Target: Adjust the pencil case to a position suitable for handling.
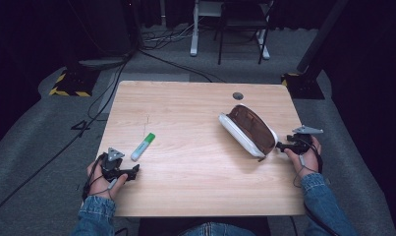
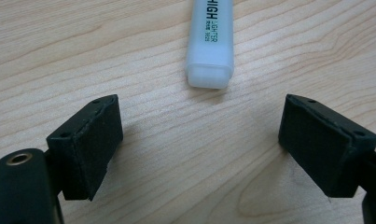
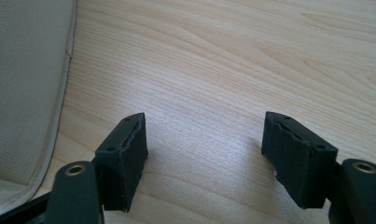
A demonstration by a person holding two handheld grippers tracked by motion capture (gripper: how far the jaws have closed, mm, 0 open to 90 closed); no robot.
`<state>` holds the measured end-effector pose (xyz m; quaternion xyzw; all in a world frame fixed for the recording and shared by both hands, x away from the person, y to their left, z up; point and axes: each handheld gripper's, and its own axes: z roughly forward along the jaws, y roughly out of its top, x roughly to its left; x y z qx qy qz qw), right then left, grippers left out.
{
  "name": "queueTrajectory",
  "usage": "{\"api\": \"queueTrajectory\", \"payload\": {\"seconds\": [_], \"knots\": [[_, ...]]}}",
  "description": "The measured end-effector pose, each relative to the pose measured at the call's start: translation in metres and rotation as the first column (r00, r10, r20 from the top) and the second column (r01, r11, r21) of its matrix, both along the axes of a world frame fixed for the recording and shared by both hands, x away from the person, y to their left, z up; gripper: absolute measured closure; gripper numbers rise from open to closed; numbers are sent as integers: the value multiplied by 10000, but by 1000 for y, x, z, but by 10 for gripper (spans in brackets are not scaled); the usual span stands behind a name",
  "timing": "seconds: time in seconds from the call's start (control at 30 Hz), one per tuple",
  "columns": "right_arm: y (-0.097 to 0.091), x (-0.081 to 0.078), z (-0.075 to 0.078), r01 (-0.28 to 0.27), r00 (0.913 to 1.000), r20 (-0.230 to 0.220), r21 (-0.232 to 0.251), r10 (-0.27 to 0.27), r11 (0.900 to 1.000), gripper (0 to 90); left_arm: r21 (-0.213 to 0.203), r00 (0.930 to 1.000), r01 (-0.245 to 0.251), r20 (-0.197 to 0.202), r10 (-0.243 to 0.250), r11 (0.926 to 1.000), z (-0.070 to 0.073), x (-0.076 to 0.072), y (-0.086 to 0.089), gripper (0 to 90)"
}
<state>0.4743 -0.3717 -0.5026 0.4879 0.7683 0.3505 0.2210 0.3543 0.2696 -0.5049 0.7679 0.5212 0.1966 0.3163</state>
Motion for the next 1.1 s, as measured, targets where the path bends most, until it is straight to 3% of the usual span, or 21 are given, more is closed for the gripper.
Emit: {"api": "queueTrajectory", "payload": {"seconds": [0.63, 0.9, 1.1], "knots": [[0, 0, 0, 39, 10000, -11, -2, -39, 10000, 312, -3, 10000, 11, 21, -11, 10000, 0, 1, 0, 137], [-3, -2, 0, 192, 9998, 15, 149, -192, 9997, 369, 6, 10000, 14, 30, -14, 10000, 0, 1, 0, 138], [-7, -4, 9, 354, 9994, -64, 198, -353, 9992, 380, 6, 10000, 24, 32, -24, 10000, 0, 1, 0, 137]]}}
